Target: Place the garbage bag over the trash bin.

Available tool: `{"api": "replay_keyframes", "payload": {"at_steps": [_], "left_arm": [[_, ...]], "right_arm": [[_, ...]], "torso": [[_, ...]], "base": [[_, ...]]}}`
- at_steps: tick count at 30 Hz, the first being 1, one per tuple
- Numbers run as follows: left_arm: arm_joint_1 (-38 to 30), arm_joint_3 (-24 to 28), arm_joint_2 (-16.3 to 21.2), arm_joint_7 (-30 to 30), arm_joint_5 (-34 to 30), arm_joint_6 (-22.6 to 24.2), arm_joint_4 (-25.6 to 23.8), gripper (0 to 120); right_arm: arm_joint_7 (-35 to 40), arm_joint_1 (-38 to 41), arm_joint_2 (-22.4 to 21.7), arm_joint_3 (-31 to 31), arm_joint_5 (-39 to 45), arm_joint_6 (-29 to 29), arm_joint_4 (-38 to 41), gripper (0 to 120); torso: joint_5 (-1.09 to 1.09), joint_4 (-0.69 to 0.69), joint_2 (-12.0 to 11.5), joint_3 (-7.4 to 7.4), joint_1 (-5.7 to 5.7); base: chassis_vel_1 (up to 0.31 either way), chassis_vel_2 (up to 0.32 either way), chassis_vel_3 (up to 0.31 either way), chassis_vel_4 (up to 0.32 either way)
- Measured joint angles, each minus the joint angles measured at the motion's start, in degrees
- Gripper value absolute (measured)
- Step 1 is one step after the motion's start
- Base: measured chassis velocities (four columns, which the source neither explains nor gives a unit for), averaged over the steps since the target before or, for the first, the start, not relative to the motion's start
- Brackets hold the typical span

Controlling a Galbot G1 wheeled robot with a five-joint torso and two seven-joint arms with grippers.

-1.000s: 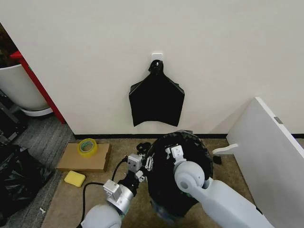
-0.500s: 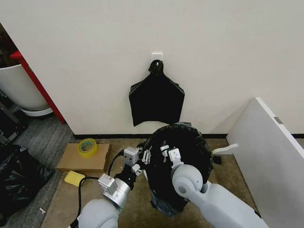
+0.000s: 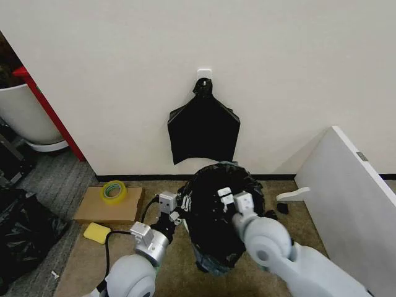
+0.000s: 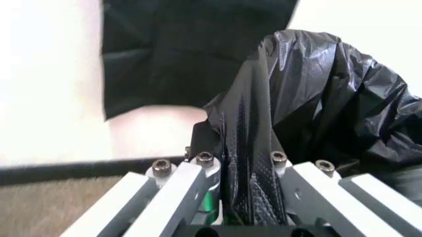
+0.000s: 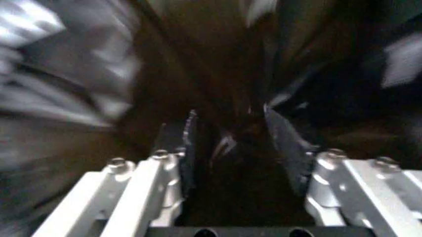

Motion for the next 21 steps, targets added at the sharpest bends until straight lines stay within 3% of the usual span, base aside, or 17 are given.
{"api": "replay_keyframes", "payload": {"at_steps": [4,8,12,15,18,21], "left_arm": [[-1.44,-0.66,-0.84,-1.39,-3.7,0.89,1.63,4],[-3.3,-2.68,-2.99,-4.8,-12.21,2.32,3.14,4],[-2.64,-3.76,-3.95,-7.48,-17.44,3.03,2.63,4],[-2.29,-4.71,-4.46,-11.02,-23.91,3.89,1.68,4],[-3.07,-4.97,-4.4,-12.14,-25.78,4.18,2.01,4],[-4.99,-5.18,-3.78,-13.65,-28.23,4.46,3.05,4]], "right_arm": [[-5.32,-2.89,-2.4,3.36,-0.43,3.34,4.47,51],[-9.27,-7.26,-3.61,7.4,0.26,7.09,10.61,70],[-9.91,-8.41,-4.08,8.65,0.76,8.32,12.05,80],[-12.35,-11.58,-4.81,10.97,-0.21,9.53,12.68,94],[-14.28,-14.59,-4.93,12.48,-2.33,10.15,12.87,98],[-17.81,-19.09,-6.25,13.38,-10.57,10.46,12.88,100]], "torso": [[0.0,0.01,0.0,0.0,0.0],[0.01,-0.02,0.0,0.0,0.0],[0.0,0.03,0.0,0.0,0.0],[0.01,0.03,0.0,0.0,0.0],[0.0,-0.01,0.0,0.0,0.0],[0.0,0.01,0.0,0.0,0.0]], "base": [[0.0,0.0,0.0,0.0],[0.0,0.0,0.0,0.0],[0.0,0.0,0.0,0.0],[0.0,0.0,0.0,0.0],[0.0,0.0,0.0,0.0],[0.0,0.0,0.0,0.0]]}}
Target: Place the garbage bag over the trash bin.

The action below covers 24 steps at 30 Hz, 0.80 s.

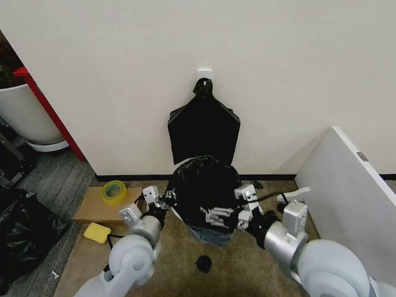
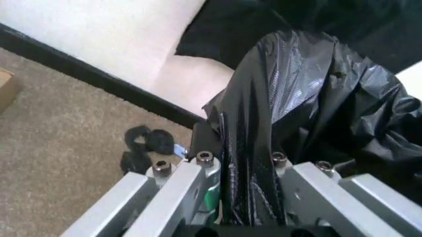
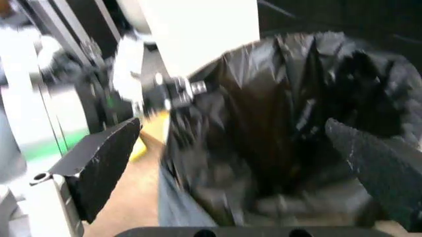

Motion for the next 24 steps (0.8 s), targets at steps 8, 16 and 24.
{"api": "replay_keyframes", "payload": {"at_steps": [8,16,24], "left_arm": [[-2.76,-0.16,1.05,-1.28,-2.7,0.81,0.78,4],[-4.44,0.83,1.95,-1.55,-3.1,1.41,0.82,4],[-4.25,1.27,1.87,-1.54,-3.02,1.51,0.52,4]], "right_arm": [[-4.23,-5.94,-2.11,-0.68,-12.79,-0.57,-0.09,100],[-7.65,-6.82,-1.45,-4.68,-24.57,2.55,-0.23,95],[-9.12,-5.83,-0.7,-6.82,-27.14,3.29,-0.34,74]], "torso": [[0.0,0.0,0.0,0.0,0.0],[0.0,0.0,0.0,0.0,0.0],[-0.01,0.01,0.0,0.0,0.0]], "base": [[0.0,0.0,0.0,0.0],[0.0,0.0,0.0,0.0],[0.0,0.0,0.0,0.0]]}}
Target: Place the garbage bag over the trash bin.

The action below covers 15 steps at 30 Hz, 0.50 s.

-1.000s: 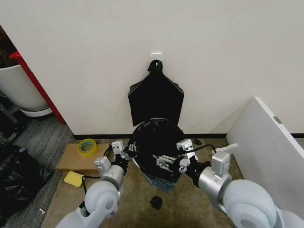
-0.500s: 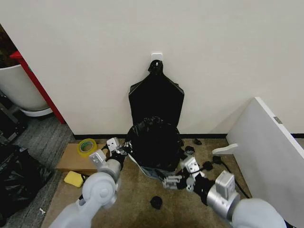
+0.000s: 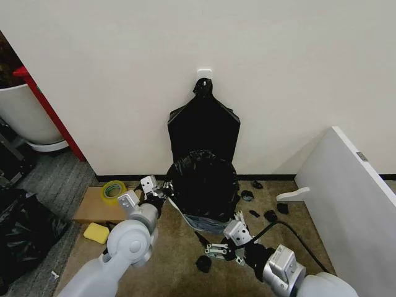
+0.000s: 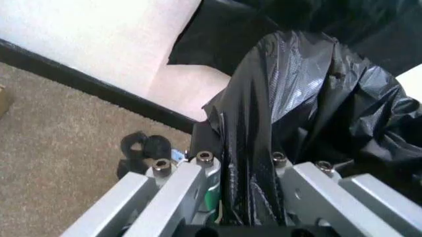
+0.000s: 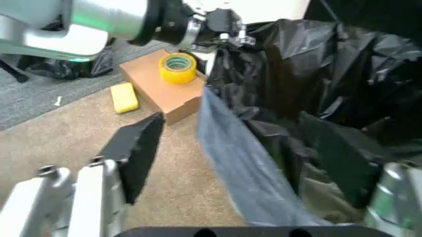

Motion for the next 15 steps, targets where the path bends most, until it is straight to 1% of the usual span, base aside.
{"api": "replay_keyframes", "payload": {"at_steps": [1,4,7,8,11,12,13,15], "left_arm": [[0.0,0.0,0.0,0.0,0.0,0.0,0.0,4],[-0.03,0.09,-0.21,0.0,0.0,0.03,-0.17,4],[0.36,0.13,-0.4,-0.05,-0.34,0.12,-0.52,4],[0.36,0.13,-0.4,-0.05,-0.34,0.12,-0.52,4],[0.73,0.28,-0.44,-0.1,-0.49,0.14,-0.67,4],[0.79,0.29,-0.44,-0.13,-0.49,0.14,-0.72,4],[0.79,0.29,-0.44,-0.13,-0.49,0.14,-0.72,4],[0.8,0.18,-0.31,-0.16,-0.55,0.13,-0.91,4]], "right_arm": [[0.0,0.0,0.0,0.0,0.0,0.0,0.0,74],[0.14,0.04,1.05,-0.73,-0.19,-0.34,-1.03,58],[0.45,0.24,1.14,-0.93,-0.29,-0.56,-1.77,47],[0.45,0.24,1.14,-0.93,-0.29,-0.56,-1.77,47],[0.78,0.31,1.01,-1.31,-0.22,-0.73,-2.22,33],[0.97,0.3,1.03,-1.54,-0.07,-0.82,-2.28,30],[0.97,0.3,1.03,-1.54,-0.07,-0.82,-2.28,30],[1.13,0.14,1.12,-2.13,-0.17,-1.0,-2.45,20]], "torso": [[0.0,0.0,0.0,0.0,0.0],[0.01,-0.01,0.0,0.0,0.0],[0.01,0.0,0.0,0.0,0.0],[0.01,0.0,0.0,0.0,0.0],[0.0,0.0,0.0,0.0,0.0],[0.0,0.0,0.0,0.0,0.0],[0.0,0.0,0.0,0.0,0.0],[0.0,0.0,0.0,0.0,0.0]], "base": [[0.0,0.0,0.0,0.0],[0.0,0.0,0.0,0.0],[0.0,0.0,0.0,0.0],[0.0,0.0,0.0,0.0],[0.0,0.0,0.0,0.0],[0.0,0.0,0.0,0.0],[0.0,0.0,0.0,0.0],[0.0,0.0,0.0,0.0]]}}
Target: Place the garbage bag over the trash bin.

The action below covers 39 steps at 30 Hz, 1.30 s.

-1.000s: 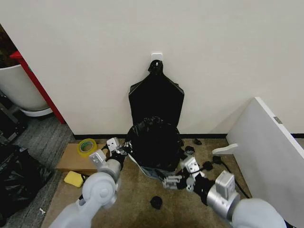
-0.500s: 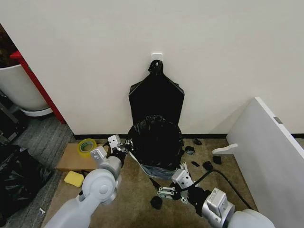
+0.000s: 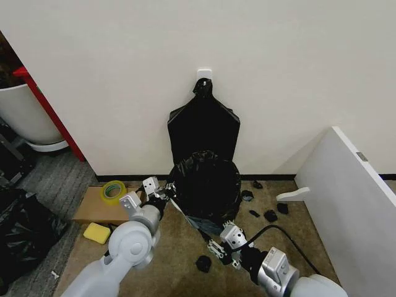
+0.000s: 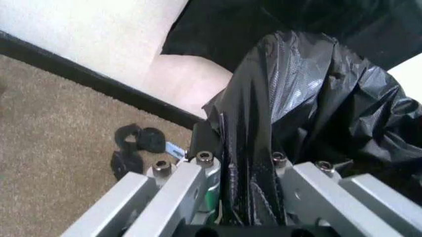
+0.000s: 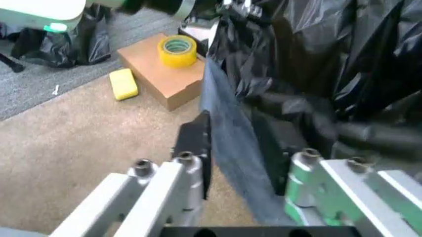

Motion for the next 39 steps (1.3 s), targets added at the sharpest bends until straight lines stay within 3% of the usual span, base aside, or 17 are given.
{"api": "replay_keyframes", "payload": {"at_steps": [4,7,27,35,39], "left_arm": [[-0.07,-0.19,0.25,-0.01,-0.2,-0.02,-0.44,4],[-0.06,-0.24,0.21,-0.01,-0.23,-0.03,-0.63,4],[0.12,-0.44,-0.59,-0.55,-0.59,-0.03,-0.99,4],[-0.07,-1.32,0.04,-0.87,-1.42,-0.03,-1.04,4],[-0.72,-1.48,-0.18,-1.25,-2.47,-0.03,-0.43,4]], "right_arm": [[0.11,-0.02,-0.14,-0.67,-1.01,-0.38,-0.62,4],[0.17,0.05,-0.17,-0.86,-1.34,-0.59,-0.94,0],[-2.3,-1.53,-0.47,-1.83,-4.8,-0.36,-0.32,0],[-4.47,-1.77,-0.66,0.12,-6.4,3.09,1.65,0],[-6.23,-4.09,-1.93,1.21,-10.02,5.08,2.33,15]], "torso": [[0.0,0.0,0.0,0.0,0.0],[0.0,0.0,0.0,0.0,0.0],[0.0,-0.01,0.0,0.0,0.0],[0.0,0.01,0.0,0.0,0.0],[0.0,0.0,0.0,0.0,0.0]], "base": [[0.0,0.0,0.0,0.0],[0.0,0.0,0.0,0.0],[0.0,0.0,0.0,0.0],[0.0,0.0,0.0,0.0],[0.0,0.0,0.0,0.0]]}}
